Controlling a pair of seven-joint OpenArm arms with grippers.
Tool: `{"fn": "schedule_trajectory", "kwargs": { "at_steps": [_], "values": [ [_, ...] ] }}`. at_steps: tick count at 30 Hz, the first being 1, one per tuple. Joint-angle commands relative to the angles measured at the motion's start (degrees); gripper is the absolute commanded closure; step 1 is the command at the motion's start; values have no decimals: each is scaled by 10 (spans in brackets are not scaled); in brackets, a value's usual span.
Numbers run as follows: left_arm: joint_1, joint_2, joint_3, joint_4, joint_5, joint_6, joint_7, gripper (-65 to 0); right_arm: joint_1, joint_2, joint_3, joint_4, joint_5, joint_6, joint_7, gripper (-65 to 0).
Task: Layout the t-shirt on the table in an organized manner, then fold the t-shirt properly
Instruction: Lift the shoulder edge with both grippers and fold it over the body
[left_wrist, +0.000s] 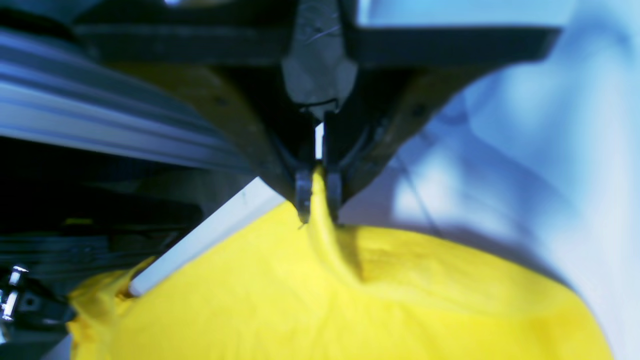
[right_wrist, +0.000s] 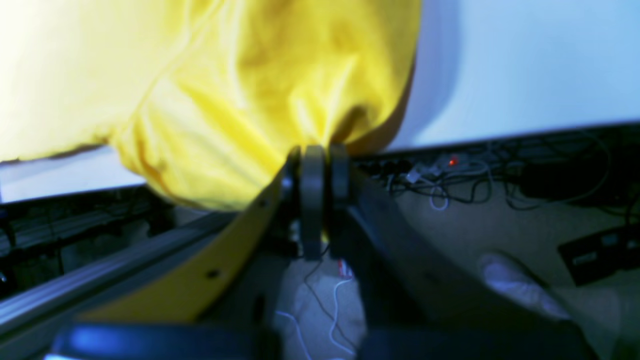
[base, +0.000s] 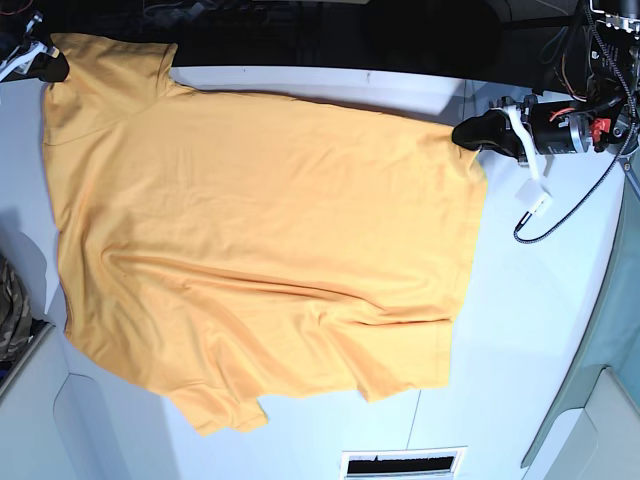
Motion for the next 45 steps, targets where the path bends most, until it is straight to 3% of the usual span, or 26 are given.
{"fn": "schedule_trajectory", "kwargs": {
  "at_steps": [1,8,11,18,24,28,37,42,45],
  "values": [
    [-3,-13,-4,13,-16,-3,-6,0,-12,11,14,21,19,5,1,0],
    [-3,-25,-7,14,-27,-3,-4,0,-60,9,62,127,38,6,-15,0],
    [-3,-27,-19,16,-61,-3,22,0,-60,9,67,156,38,6,-30,0],
    [-3,-27,-101,70,-147,-3,87,0,-88,8,72,200,47,5,-32,0],
    [-3,-47,-146,110,-183,-3,97,0,-98,8,131,281,47,5,-31,0],
    [-3,-52,-152,110,-178,-3,93,0,-98,11,158,308,43,5,-31,0],
    [2,-35,-132,104,-165,-3,88,0,-98,8,71,276,20,5,-18,0],
    [2,-31,-133,104,-155,-3,85,0,-93,8,64,276,20,5,-12,0],
    [1,-31,-133,104,-117,-3,50,0,-80,8,64,276,27,5,-9,0]
  ]
}}
